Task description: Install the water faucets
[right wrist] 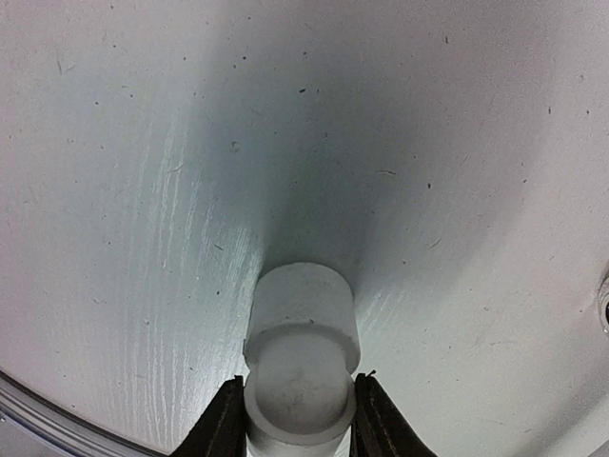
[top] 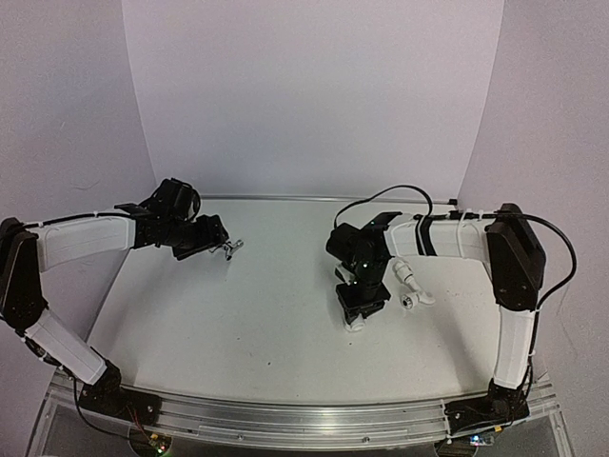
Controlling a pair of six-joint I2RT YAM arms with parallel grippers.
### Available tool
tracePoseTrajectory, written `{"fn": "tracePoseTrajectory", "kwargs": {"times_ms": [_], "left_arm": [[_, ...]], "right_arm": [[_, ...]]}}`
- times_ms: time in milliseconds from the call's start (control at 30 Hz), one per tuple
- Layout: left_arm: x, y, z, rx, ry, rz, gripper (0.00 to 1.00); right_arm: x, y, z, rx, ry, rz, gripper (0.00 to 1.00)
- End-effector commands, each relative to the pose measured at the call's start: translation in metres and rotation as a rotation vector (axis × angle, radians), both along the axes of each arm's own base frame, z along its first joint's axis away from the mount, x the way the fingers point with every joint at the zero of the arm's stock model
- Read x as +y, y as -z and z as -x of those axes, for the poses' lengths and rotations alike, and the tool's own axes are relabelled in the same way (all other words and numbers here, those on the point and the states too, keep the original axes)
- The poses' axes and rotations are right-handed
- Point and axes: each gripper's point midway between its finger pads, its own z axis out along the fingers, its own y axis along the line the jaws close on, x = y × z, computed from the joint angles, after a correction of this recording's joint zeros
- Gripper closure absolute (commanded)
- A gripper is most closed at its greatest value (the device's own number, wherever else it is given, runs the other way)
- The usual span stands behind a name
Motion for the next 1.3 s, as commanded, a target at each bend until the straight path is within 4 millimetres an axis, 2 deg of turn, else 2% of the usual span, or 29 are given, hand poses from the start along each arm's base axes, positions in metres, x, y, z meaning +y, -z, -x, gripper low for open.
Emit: {"fn": "tracePoseTrajectory", "kwargs": {"times_ms": [0,167,300,433,600,733,1000,1100,1267], "left_arm": [[0.014,-0.035,-0.011,-0.082,-0.04,0.011,0.06],[0.041,-0.022,-0.03,-0.036,-0.093,0.028,0.0],[0.053,0.002,-0.053,0.047,-0.096,0.081,0.01],[0.043,0.029,-0.077,0.103,-0.021,0.084,0.1],[0.034,0.063,-0.099,0.179,0.003,0.117,0.23],[0.027,0.086,-0.107,0.218,0.009,0.156,0.27],[0.023,0.108,-0.123,0.208,0.031,0.152,0.33],[0.023,0.111,-0.131,0.212,0.041,0.18,0.45],[0.019,0.107,-0.133,0.198,0.041,0.206,0.68]], "right_arm": [[0.003,0.0,-0.001,-0.011,-0.02,0.002,0.68],[0.01,-0.024,-0.009,-0.081,-0.024,-0.057,0.35],[0.016,-0.059,-0.018,-0.171,-0.025,-0.128,0.23],[0.02,-0.095,-0.024,-0.267,-0.028,-0.212,0.21],[0.01,-0.116,-0.023,-0.337,-0.006,-0.242,0.21],[0.002,-0.119,-0.018,-0.353,0.011,-0.249,0.21],[0.0,-0.121,-0.014,-0.37,0.019,-0.28,0.21],[0.003,-0.123,-0.015,-0.374,0.013,-0.296,0.21],[0.005,-0.123,-0.014,-0.37,0.011,-0.304,0.21]]}}
